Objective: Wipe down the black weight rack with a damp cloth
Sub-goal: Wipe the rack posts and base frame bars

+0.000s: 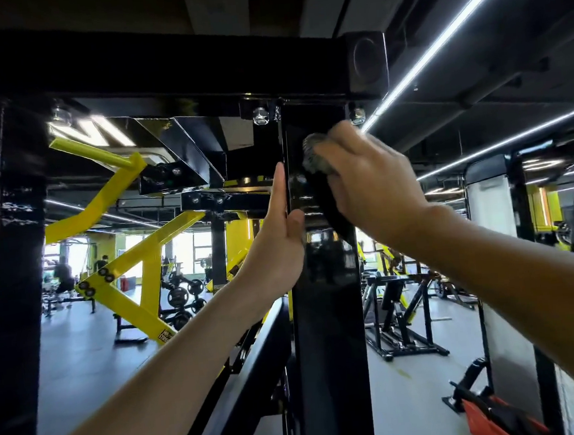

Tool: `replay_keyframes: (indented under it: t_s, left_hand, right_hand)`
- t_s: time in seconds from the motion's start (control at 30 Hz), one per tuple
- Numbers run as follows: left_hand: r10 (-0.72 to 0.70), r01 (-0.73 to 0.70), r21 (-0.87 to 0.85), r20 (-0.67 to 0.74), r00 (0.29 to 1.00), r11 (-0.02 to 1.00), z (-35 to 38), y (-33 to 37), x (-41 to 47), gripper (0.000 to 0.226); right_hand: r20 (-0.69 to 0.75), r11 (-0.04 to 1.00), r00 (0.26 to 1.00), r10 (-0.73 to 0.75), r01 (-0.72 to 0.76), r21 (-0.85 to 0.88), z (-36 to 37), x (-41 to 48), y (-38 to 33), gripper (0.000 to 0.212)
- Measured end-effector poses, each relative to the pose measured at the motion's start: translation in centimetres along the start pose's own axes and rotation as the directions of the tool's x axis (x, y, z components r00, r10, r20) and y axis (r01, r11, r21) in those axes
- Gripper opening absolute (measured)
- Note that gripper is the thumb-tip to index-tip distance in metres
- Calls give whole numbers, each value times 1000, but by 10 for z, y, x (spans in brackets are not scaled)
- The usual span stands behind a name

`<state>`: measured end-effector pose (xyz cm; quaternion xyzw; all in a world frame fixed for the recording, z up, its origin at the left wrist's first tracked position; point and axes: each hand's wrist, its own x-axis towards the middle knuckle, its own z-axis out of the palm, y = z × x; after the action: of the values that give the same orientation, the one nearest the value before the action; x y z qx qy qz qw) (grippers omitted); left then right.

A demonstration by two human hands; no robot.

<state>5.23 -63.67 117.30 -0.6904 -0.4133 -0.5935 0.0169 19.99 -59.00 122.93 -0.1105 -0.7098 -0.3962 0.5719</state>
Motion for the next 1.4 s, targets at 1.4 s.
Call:
replay_keyframes:
  t_s: [1.4]
  left_hand:
    - [-119, 119, -41, 18, 993, 992, 11, -17, -57, 67]
  right_hand:
    - [-2, 979, 979, 202, -201, 24, -5, -34, -21, 28]
